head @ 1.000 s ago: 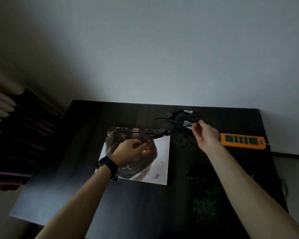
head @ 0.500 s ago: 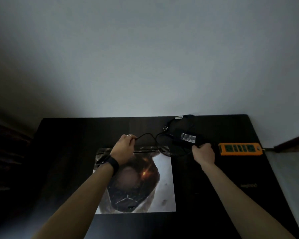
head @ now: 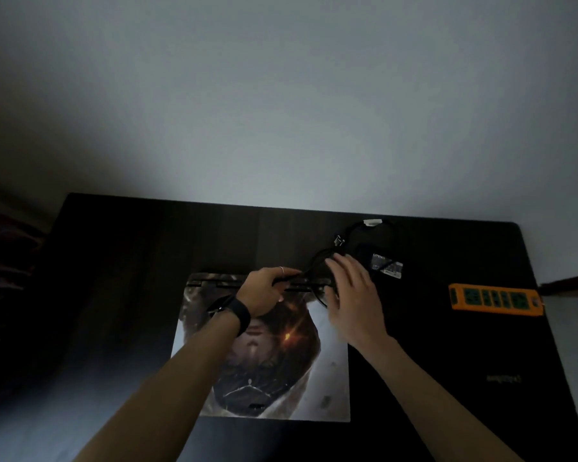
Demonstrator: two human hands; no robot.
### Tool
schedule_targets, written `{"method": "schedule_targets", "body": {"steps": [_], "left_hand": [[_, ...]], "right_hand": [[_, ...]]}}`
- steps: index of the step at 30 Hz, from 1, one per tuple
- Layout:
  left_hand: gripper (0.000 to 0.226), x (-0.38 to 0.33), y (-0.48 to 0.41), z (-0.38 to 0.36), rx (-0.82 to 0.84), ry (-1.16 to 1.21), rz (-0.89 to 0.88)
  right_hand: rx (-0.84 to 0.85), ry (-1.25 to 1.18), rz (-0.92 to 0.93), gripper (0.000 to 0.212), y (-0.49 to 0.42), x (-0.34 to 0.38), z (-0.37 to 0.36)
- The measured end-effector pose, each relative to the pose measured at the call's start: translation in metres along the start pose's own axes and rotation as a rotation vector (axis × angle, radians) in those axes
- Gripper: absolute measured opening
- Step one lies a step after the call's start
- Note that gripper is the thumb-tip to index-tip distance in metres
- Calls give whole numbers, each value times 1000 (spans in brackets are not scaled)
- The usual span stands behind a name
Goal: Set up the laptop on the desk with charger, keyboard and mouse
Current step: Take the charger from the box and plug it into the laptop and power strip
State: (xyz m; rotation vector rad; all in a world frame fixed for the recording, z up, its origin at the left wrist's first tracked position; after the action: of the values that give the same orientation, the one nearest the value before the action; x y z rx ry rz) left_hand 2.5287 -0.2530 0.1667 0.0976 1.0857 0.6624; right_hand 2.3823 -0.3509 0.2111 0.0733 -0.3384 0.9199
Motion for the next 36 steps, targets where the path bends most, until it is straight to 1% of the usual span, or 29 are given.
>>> {"method": "schedule_targets", "body": {"steps": [1, 2, 3, 6, 8, 9, 11, 13, 15, 19, 21, 22, 24, 25, 27, 28, 32, 34, 36], "left_hand": [[32, 0, -2, -2, 16, -24, 1], [32, 2, -3, -4, 16, -31, 4], [30, 6, -4, -6, 5, -29, 22], [29, 24, -6, -13, -2, -57, 74], [34, 37, -4, -17, -4, -115, 88], [34, 44, -2, -18, -22, -132, 106], [32, 52, 3, -17, -104, -152, 118], [33, 55, 5, -19, -171, -202, 105], [33, 54, 5, -17, -222, -261, 93], [38, 52, 4, -14, -266, -390, 81], [43, 51, 2, -14, -284, -391, 84], [45, 51, 1, -14, -293, -395, 91], [53, 51, 1, -19, -284, -417, 131], [59, 52, 0, -23, -263, -436, 162], [69, 56, -1, -29, -210, -489, 218], [72, 56, -2, -30, -192, -515, 230], [76, 67, -4, -23, -155, -530, 276], [79, 75, -2, -27, -121, -508, 296], [82, 81, 0, -31, -102, -497, 297]], "right_hand": [[31, 92, 124, 52, -3, 11, -12], [73, 166, 202, 55, -7, 16, -23], [113, 226, 246, 54, -12, 18, -33], [193, 356, 363, 41, -25, 18, -60], [260, 407, 459, 41, -24, 25, -74], [306, 407, 473, 39, -22, 27, -82], [343, 407, 449, 29, -18, 27, -88], [325, 433, 380, 20, -19, 21, -85], [278, 445, 287, 16, -19, 5, -75], [224, 509, 126, 17, -17, -56, -50], [186, 522, 49, 25, -22, -84, -36], [184, 513, 52, 28, -25, -88, -34], [223, 429, 89, 21, -31, -80, -35], [261, 375, 102, 26, -34, -72, -39], [325, 284, 113, 55, -41, -50, -48], [330, 260, 108, 59, -45, -40, -52], [315, 227, 78, 38, -60, -19, -65], [314, 212, 66, 34, -67, -17, -70], [373, 199, 41, 33, -74, -18, -80]]}}
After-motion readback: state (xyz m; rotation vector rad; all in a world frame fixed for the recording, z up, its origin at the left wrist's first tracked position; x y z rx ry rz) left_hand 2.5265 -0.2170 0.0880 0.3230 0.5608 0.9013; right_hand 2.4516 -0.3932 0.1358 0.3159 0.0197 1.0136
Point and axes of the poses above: each hand's wrist, its own y-axis away from the middle knuckle, its own z-axis out of the back of the hand, x = y × z, the point moved 9 cm from there along -y, towards the middle knuckle, and after that the axes turned 6 degrees about y, right-handed, at the moved point
